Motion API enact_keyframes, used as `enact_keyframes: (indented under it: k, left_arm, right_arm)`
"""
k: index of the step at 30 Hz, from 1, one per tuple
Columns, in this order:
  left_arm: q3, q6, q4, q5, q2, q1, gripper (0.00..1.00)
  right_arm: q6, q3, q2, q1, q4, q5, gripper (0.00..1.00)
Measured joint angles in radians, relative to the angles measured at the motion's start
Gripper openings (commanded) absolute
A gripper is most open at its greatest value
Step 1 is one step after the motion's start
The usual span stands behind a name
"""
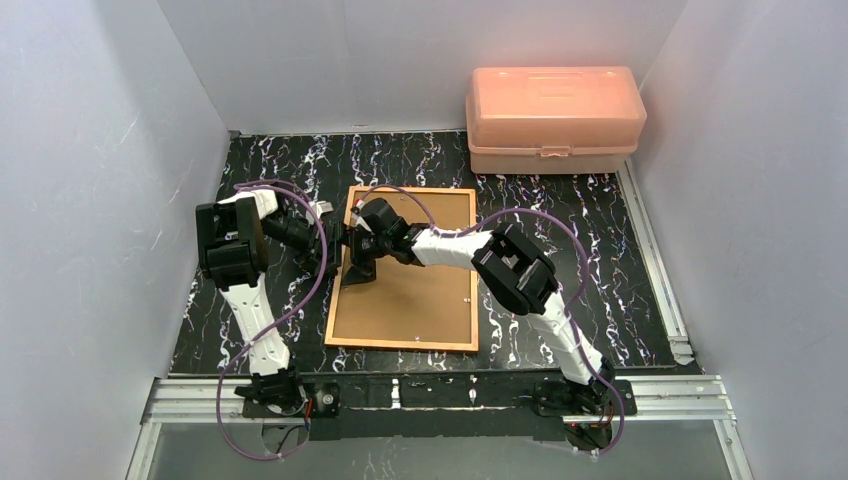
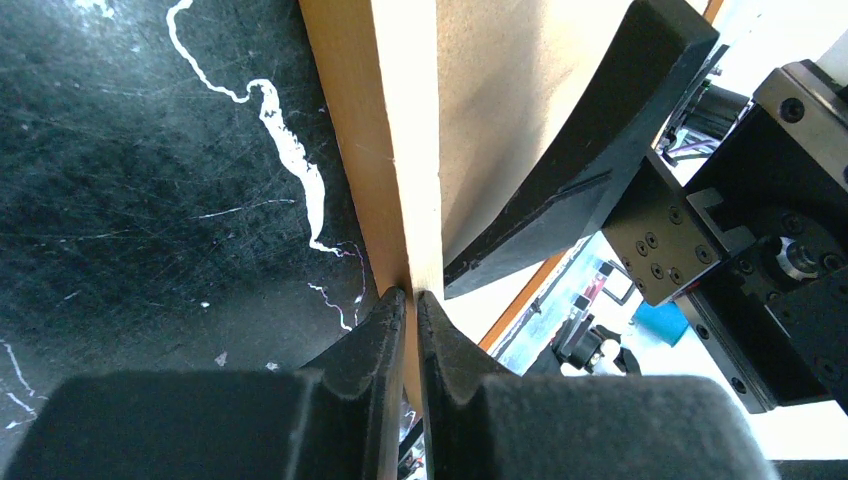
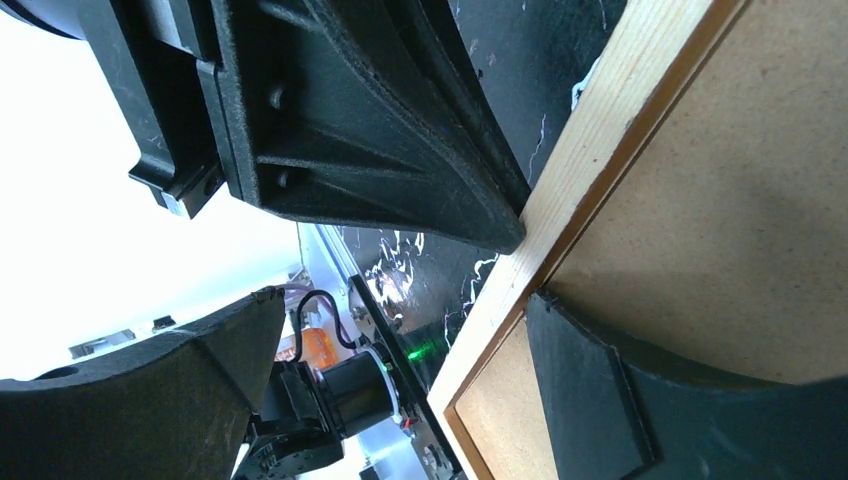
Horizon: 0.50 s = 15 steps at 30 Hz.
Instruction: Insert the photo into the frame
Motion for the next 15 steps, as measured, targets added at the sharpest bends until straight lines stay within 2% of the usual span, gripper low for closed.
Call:
enact_keyframes:
  k: [7,15]
  left_arm:
    - [0.004,0.005,-0.010,-0.003,-0.001,0.000,0.09]
    - [0.122,-0.062,-0.002,-0.016,-0.001,0.019,0.25]
  right_arm:
    - [-0.069,0.053,0.000,-0.011,-0.070,0.000,0.99]
    - [-0.257,0.177,0.000,-0.126,-0.198,0.080,0.99]
